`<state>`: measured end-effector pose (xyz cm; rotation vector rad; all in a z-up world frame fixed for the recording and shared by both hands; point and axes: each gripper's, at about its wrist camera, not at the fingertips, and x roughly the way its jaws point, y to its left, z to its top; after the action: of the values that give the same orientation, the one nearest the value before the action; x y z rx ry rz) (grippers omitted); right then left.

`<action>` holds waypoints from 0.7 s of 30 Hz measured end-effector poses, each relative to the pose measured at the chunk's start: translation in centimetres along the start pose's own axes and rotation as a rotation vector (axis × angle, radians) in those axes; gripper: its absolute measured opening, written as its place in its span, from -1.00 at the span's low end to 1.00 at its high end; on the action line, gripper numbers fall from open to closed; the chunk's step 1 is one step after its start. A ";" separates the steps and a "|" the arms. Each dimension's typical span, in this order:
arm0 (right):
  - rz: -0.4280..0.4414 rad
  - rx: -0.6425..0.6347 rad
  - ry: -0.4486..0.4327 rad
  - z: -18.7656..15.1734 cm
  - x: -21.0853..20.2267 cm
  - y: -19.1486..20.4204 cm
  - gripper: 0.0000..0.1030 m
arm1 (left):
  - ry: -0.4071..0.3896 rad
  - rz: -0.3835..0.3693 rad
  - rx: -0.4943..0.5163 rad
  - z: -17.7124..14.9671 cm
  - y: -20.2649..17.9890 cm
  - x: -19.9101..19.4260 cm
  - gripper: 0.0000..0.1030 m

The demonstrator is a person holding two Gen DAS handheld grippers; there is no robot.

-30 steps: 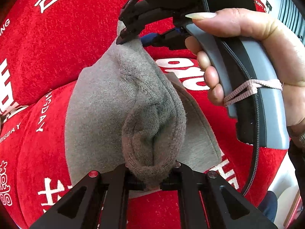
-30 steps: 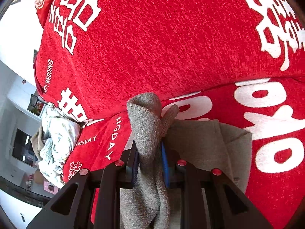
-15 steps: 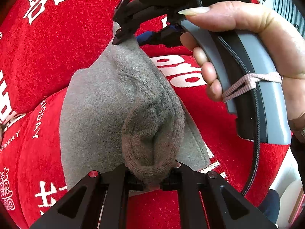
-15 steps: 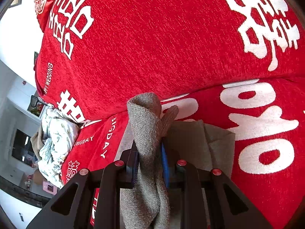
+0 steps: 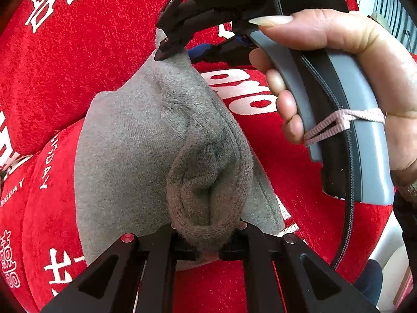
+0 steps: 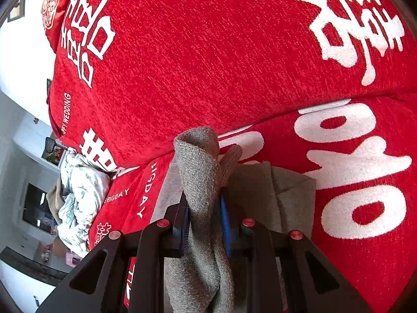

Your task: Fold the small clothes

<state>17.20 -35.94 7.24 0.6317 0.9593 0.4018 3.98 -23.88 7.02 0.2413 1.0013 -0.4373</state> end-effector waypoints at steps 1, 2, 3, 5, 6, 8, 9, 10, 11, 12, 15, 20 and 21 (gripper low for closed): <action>-0.001 0.001 0.001 0.0 0.1 -0.1 -0.56 | 0.003 -0.001 -0.002 0.0 0.1 0.1 -0.83; -0.005 0.002 0.003 0.0 0.2 -0.2 -0.56 | 0.008 -0.001 -0.004 0.0 0.1 0.4 -0.83; -0.010 0.002 0.005 -0.1 0.4 -0.4 -0.56 | 0.012 -0.001 -0.005 0.0 0.2 0.5 -0.83; -0.014 0.014 0.010 -0.1 0.6 -0.9 -0.56 | 0.016 -0.001 -0.007 0.0 0.2 0.7 -0.83; -0.014 0.019 0.010 -0.2 0.6 -1.1 -0.56 | 0.017 -0.002 -0.006 0.0 0.2 0.8 -0.83; -0.014 0.032 0.008 -0.3 0.5 -1.6 -0.56 | 0.019 0.003 -0.003 -0.1 0.1 0.9 -0.83; -0.011 0.034 0.006 -0.3 0.4 -1.6 -0.56 | 0.018 0.003 -0.001 -0.1 0.1 0.8 -0.82; -0.008 0.032 0.003 -0.4 0.4 -1.6 -0.56 | 0.019 0.009 -0.004 -0.1 0.0 0.7 -0.82; -0.004 0.027 -0.001 -0.4 0.2 -1.5 -0.56 | 0.016 0.009 -0.002 0.0 0.0 0.6 -0.83; -0.002 0.022 -0.003 -0.3 0.0 -1.3 -0.56 | 0.015 0.008 -0.001 0.0 0.0 0.6 -0.82; -0.008 0.005 -0.004 -0.2 0.0 -1.3 -0.56 | 0.018 0.006 -0.004 -0.1 0.1 0.9 -0.82; -0.073 0.036 0.009 -0.5 1.1 -3.6 -0.64 | 0.030 -0.004 0.006 -0.2 -0.1 1.7 -0.83; -0.074 0.051 0.009 -0.5 1.2 -4.1 -0.73 | 0.034 -0.004 0.008 -0.2 0.0 2.0 -0.83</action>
<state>17.52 -38.19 3.58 0.6393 1.0015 0.3152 4.74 -24.28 5.16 0.2545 1.0335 -0.4421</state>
